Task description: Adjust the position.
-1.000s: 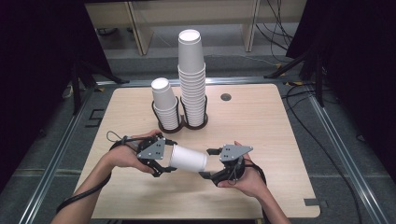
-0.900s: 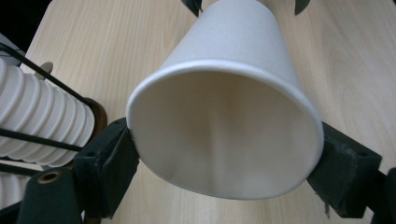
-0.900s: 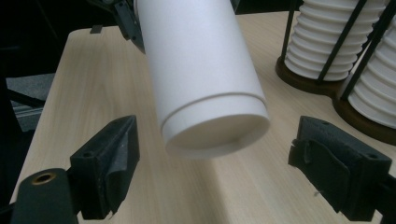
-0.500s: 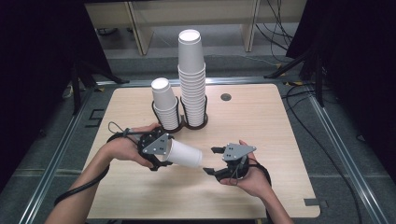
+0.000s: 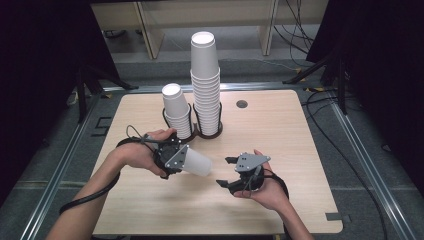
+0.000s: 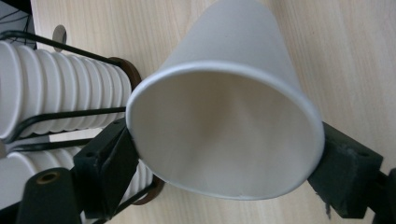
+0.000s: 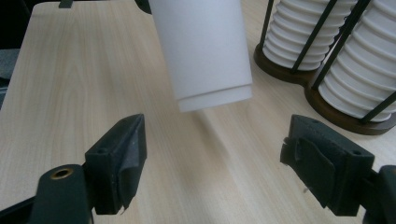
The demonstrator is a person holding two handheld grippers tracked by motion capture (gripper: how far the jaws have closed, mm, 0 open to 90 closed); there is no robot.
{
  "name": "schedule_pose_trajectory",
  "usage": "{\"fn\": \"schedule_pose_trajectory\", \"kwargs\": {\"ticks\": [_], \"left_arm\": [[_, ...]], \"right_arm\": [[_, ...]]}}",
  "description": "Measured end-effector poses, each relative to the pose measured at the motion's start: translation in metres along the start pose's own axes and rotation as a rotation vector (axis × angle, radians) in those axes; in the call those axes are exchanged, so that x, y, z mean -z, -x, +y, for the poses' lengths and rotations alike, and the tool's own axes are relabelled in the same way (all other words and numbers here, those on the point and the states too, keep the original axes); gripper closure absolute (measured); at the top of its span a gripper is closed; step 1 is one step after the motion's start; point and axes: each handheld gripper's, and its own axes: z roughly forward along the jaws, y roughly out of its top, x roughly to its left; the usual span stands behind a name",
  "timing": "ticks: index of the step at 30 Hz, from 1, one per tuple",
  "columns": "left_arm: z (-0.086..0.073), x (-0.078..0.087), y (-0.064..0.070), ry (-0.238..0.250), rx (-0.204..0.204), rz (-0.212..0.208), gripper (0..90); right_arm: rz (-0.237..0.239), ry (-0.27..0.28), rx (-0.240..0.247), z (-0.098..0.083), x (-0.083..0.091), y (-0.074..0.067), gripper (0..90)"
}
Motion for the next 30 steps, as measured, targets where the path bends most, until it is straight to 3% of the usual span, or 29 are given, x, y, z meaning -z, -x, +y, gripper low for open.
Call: {"fn": "schedule_pose_trajectory", "kwargs": {"ticks": [1, 8, 13, 14, 15, 16, 18, 19, 22, 23, 25, 30], "left_arm": [[0.001, 0.000, 0.000, -0.007, -0.011, 0.002, 16.5], [0.006, 0.000, -0.003, -0.046, -0.055, -0.012, 16.5], [0.012, 0.000, -0.006, -0.103, -0.071, -0.032, 16.5], [0.015, 0.000, -0.007, -0.138, -0.081, -0.041, 16.5], [0.016, 0.000, -0.008, -0.146, -0.090, -0.045, 16.5], [0.018, 0.000, -0.008, -0.158, -0.092, -0.049, 16.5], [0.021, -0.001, -0.009, -0.175, -0.104, -0.053, 16.5], [0.023, 0.000, -0.010, -0.185, -0.113, -0.051, 16.5], [0.026, 0.000, -0.011, -0.209, -0.130, -0.051, 16.4], [0.027, -0.001, -0.011, -0.231, -0.142, -0.049, 16.5], [0.028, -0.001, -0.011, -0.243, -0.144, -0.062, 16.4], [0.031, -0.003, -0.011, -0.257, -0.159, -0.080, 16.4]], "right_arm": [[0.008, -0.010, -0.036, 0.000, 0.000, -0.002, 21.5], [-0.003, -0.023, -0.006, 0.003, -0.004, -0.002, 22.4], [-0.011, -0.042, 0.005, 0.006, -0.010, -0.004, 23.2], [-0.008, -0.051, 0.008, 0.008, -0.012, -0.004, 23.5], [-0.004, -0.058, -0.009, 0.008, -0.013, -0.005, 23.8], [-0.016, -0.059, 0.018, 0.010, -0.015, -0.004, 23.8], [-0.014, -0.072, 0.004, 0.012, -0.017, -0.005, 24.3], [-0.022, -0.069, 0.026, 0.013, -0.018, -0.004, 24.7], [-0.018, -0.071, -0.002, 0.015, -0.021, -0.006, 24.9], [-0.026, -0.069, 0.010, 0.016, -0.021, -0.005, 25.0], [-0.022, -0.070, -0.006, 0.017, -0.023, -0.006, 25.2], [-0.034, -0.069, 0.020, 0.021, -0.029, -0.005, 25.8]]}}
